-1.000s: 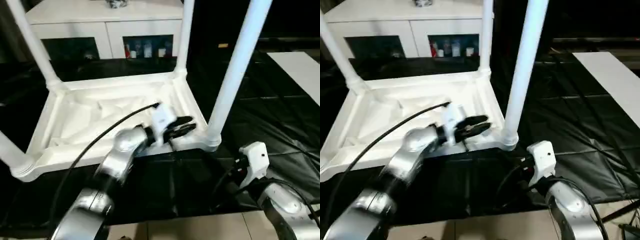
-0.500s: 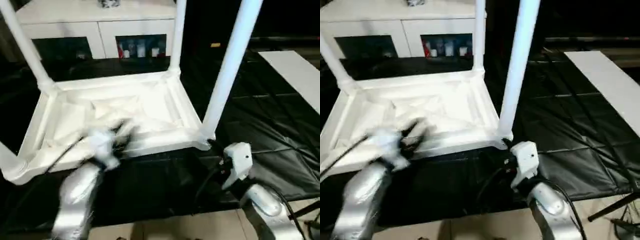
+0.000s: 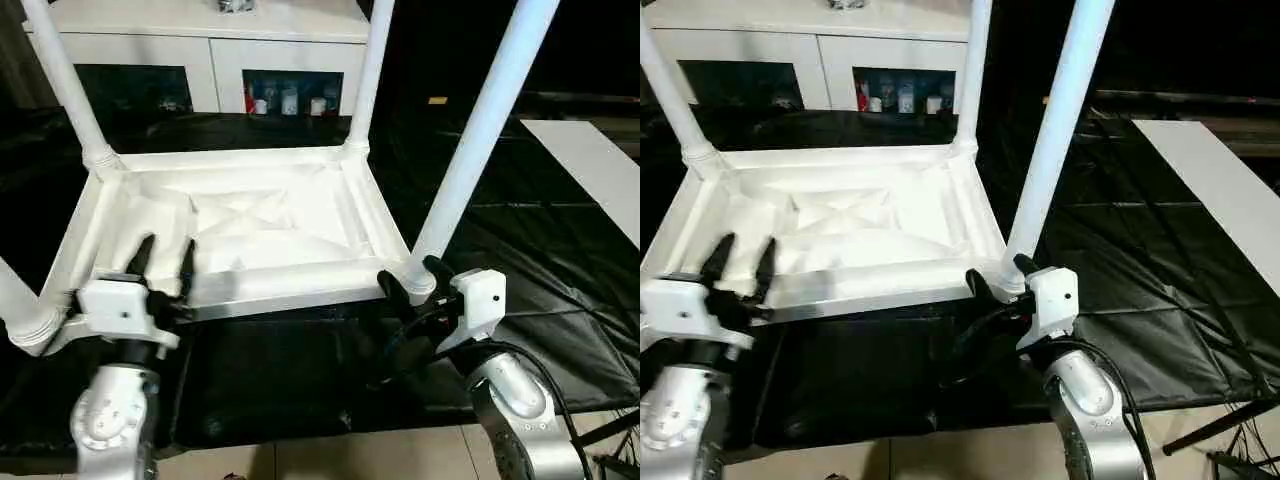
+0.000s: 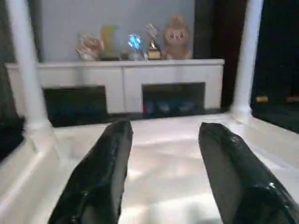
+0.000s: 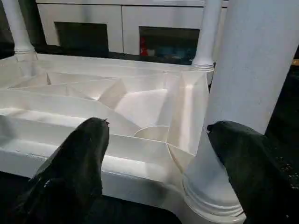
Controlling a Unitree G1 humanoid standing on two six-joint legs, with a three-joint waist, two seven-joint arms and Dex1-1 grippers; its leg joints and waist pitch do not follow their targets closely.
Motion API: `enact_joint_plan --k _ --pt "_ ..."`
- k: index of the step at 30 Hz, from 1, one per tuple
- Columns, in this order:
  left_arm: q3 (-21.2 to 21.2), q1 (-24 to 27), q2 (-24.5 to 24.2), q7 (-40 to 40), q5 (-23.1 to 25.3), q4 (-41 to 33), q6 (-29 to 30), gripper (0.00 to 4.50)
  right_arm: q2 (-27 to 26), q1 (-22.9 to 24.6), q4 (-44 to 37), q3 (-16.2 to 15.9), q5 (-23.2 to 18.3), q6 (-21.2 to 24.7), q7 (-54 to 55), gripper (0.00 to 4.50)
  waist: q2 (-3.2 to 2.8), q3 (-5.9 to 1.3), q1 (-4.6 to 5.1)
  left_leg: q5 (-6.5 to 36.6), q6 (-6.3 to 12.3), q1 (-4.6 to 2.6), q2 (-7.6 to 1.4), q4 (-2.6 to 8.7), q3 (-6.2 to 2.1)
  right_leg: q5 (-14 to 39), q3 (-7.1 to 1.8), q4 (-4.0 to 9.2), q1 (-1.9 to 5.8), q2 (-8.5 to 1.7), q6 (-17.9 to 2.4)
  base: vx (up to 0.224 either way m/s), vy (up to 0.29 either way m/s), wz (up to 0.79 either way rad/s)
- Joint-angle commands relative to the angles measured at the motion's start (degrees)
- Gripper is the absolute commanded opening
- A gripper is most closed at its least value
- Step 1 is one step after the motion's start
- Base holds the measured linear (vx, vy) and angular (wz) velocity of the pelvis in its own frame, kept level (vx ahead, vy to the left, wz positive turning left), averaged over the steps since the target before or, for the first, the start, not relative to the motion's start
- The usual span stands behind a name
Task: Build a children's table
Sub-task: Rotate leg to tighten, then flip table
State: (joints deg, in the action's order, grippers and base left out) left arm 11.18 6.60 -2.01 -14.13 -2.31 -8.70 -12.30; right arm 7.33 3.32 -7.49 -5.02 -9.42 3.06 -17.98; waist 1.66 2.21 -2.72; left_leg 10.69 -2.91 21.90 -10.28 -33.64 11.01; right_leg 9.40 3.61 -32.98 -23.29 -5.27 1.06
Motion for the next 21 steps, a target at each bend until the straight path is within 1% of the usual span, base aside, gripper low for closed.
enact_joint_plan --k 1,2,3,4,5,6,7,8,9,10,11,12,13,14,15,16,17,18,19,20,21 --pt "0.39 0.44 0.08 1.76 0.87 -0.96 -0.43 2.64 0.02 -0.45 0.43 -0.09 0.67 -0.94 0.06 3.91 -0.53 -2.17 -0.06 25.61 -1.19 -0.66 -3.05 5.50 -1.96 22.31 -2.47 4.74 1.31 -2.49 -3.39 0.000 0.000 0.00" --pt "0.86 0.69 0.04 2.94 1.72 -1.24 -0.90 2.64 -0.12 -0.45 0.30 -0.25 0.75 -1.13 0.06 3.91 -0.63 -2.24 -0.11 25.54 -1.11 -0.68 -3.05 5.51 -2.01 21.99 -2.45 4.67 1.38 -2.46 -3.45 0.000 0.000 0.00" --pt "2.77 0.72 0.16 5.45 2.56 -2.18 -2.84 2.64 -0.79 -0.70 -0.13 -0.03 0.77 -1.83 0.70 3.91 -0.49 -2.24 -0.08 25.48 -0.83 -0.77 -3.05 5.42 -1.93 21.69 -2.48 4.69 1.29 -2.44 -3.52 0.000 0.000 0.00" --pt "3.43 0.61 0.30 5.49 1.08 -2.85 -3.21 2.64 -1.10 -0.75 -0.25 0.21 0.66 -1.93 1.05 3.91 -0.54 -2.25 -0.10 25.41 -0.68 -0.76 -3.05 5.39 -1.96 21.49 -2.48 4.70 1.27 -2.46 -3.67 0.000 0.000 0.00" --pt "3.62 0.40 0.25 4.86 -0.88 -4.00 -2.33 2.64 -1.30 -0.89 -0.22 0.48 0.58 -1.94 1.34 3.91 -0.14 -2.40 -0.08 24.31 -0.51 -0.62 -3.12 5.37 -2.00 20.33 -2.44 4.43 1.55 -2.54 -4.36 0.000 0.000 0.00" --pt "3.56 0.37 0.21 4.73 -1.04 -4.09 -2.15 2.64 -1.29 -0.90 -0.22 0.50 0.58 -1.91 1.34 3.91 -0.26 -2.36 -0.17 24.14 -0.41 -0.68 -3.15 5.39 -2.00 20.01 -2.47 4.36 1.49 -2.54 -4.63 0.000 0.000 0.00" --pt "3.29 0.28 0.07 4.26 -1.53 -4.41 -1.46 2.64 -1.22 -0.98 -0.22 0.54 0.57 -1.79 1.33 3.91 -0.27 -2.31 -0.20 24.01 -0.26 -0.71 -3.17 5.40 -1.96 19.49 -2.45 4.25 1.44 -2.38 -4.83 0.000 0.000 0.00" --pt "2.09 0.77 -0.38 2.37 -2.96 -4.77 0.95 2.64 -0.97 -0.85 -0.19 0.32 0.57 -1.52 1.11 3.91 -0.19 -2.31 -0.26 24.00 -0.29 -0.74 -3.16 5.37 -1.91 19.44 -2.46 4.19 1.44 -2.39 -4.85 0.000 0.000 0.00" --pt "0.06 2.20 -1.49 -0.64 -4.86 -5.04 6.00 2.64 -0.32 -0.79 -0.62 -0.36 1.01 -0.65 0.54 3.91 -0.51 -2.23 -0.45 24.32 -0.62 -0.86 -3.12 5.40 -1.88 19.98 -2.54 4.09 1.29 -2.35 -4.72 0.000 0.000 0.00" --pt "-0.12 2.31 -1.65 -0.90 -5.00 -5.07 6.55 2.64 -0.27 -0.84 -0.69 -0.44 1.06 -0.51 0.50 3.91 -0.51 -2.23 -0.45 24.32 -0.62 -0.86 -3.12 5.40 -1.88 19.98 -2.54 4.09 1.29 -2.35 -4.72 0.000 0.000 0.00" --pt "-0.68 3.30 -2.33 -1.96 -4.78 -4.89 6.55 2.64 -0.03 -0.70 -1.02 -0.64 0.99 -0.16 0.08 3.91 -0.49 -2.16 -0.45 24.73 -0.88 -0.82 -3.01 5.43 -1.86 20.46 -2.57 4.22 1.23 -2.21 -4.36 0.000 0.000 0.00" --pt "-1.39 5.48 -4.68 -3.36 -2.60 -4.46 7.63 2.64 0.49 -0.25 -2.45 -1.08 0.81 0.88 -0.61 3.91 -1.02 -1.90 -0.56 24.95 -1.03 -0.82 -3.01 5.57 -1.94 20.57 -2.60 4.33 1.14 -2.25 -4.21 0.000 0.000 0.00" --pt "-1.48 6.01 -5.47 -3.62 -1.64 -4.22 7.98 2.64 0.64 -0.16 -2.87 -1.23 0.82 1.15 -0.78 3.91 -0.87 -1.80 -0.35 25.60 -1.00 -0.67 -2.94 5.63 -1.98 20.75 -2.59 4.45 1.21 -2.04 -3.54 0.000 0.000 0.00" --pt "-0.65 6.48 -5.93 -3.12 -0.90 -3.76 7.52 2.64 0.71 0.08 -3.49 -1.35 0.67 1.44 -0.91 3.91 -1.53 -1.28 -0.35 26.22 -1.17 -0.59 -2.90 5.86 -2.07 21.09 -2.64 4.44 1.02 -2.05 -3.35 0.000 0.000 0.00" --pt "0.40 6.98 -5.68 -2.68 -2.12 -3.73 7.95 2.64 0.61 0.42 -4.04 -1.30 0.32 1.82 -0.98 3.91 -1.38 -1.19 -0.31 27.47 -1.30 -0.92 -2.86 5.74 -2.00 22.32 -2.64 4.79 0.81 -2.06 -3.01 0.000 0.000 0.00" --pt "1.55 7.64 -5.41 -2.55 -3.90 -4.05 7.77 2.64 0.56 0.89 -4.68 -1.36 0.07 2.32 -1.01 3.91 -1.79 -0.92 -0.49 28.33 -1.42 -1.02 -2.82 5.80 -2.14 23.33 -2.69 4.84 0.71 -2.18 -3.26 0.000 0.000 0.00" --pt "4.22 8.73 -4.98 -1.29 -5.32 -4.30 5.20 2.64 0.57 2.00 -5.43 -1.61 0.04 2.52 -1.06 3.91 -2.59 -0.55 -0.60 29.51 -1.65 -0.94 -2.80 5.97 -2.36 24.51 -2.62 4.96 0.66 -2.27 -3.42 0.000 0.000 0.00" --pt "5.59 9.11 -4.86 -0.36 -5.09 -4.21 3.22 2.64 0.62 2.54 -5.61 -1.79 0.17 2.35 -1.07 3.91 -1.83 -0.70 -0.41 29.56 -1.34 -0.94 -2.77 5.77 -2.16 24.46 -2.55 5.28 0.72 -2.09 -3.38 0.000 0.000 0.00" --pt "7.53 9.21 -4.36 0.86 -5.70 -4.36 0.88 2.64 0.62 3.20 -5.65 -1.79 0.22 2.19 -0.98 3.91 -2.37 -0.40 -0.54 30.45 -1.39 -0.92 -2.78 5.93 -2.40 25.54 -2.51 5.26 0.71 -2.19 -3.33 0.000 0.000 0.00" --pt "7.53 9.21 -4.36 0.86 -5.70 -4.36 0.88 2.64 0.62 3.20 -5.65 -1.79 0.22 2.19 -0.98 3.91 -2.12 -0.43 -0.46 30.59 -1.32 -0.91 -2.78 5.86 -2.35 25.94 -2.47 5.37 0.75 -2.18 -3.23 0.000 0.000 0.00" --pt "9.31 9.18 -3.95 2.20 -6.33 -4.90 -0.13 2.64 0.76 3.74 -5.67 -1.72 0.17 1.95 -0.97 3.91 -2.07 -0.38 -0.56 30.71 -1.14 -1.04 -2.72 5.80 -2.42 27.00 -2.46 5.40 0.65 -2.21 -3.03 0.000 0.000 0.00"
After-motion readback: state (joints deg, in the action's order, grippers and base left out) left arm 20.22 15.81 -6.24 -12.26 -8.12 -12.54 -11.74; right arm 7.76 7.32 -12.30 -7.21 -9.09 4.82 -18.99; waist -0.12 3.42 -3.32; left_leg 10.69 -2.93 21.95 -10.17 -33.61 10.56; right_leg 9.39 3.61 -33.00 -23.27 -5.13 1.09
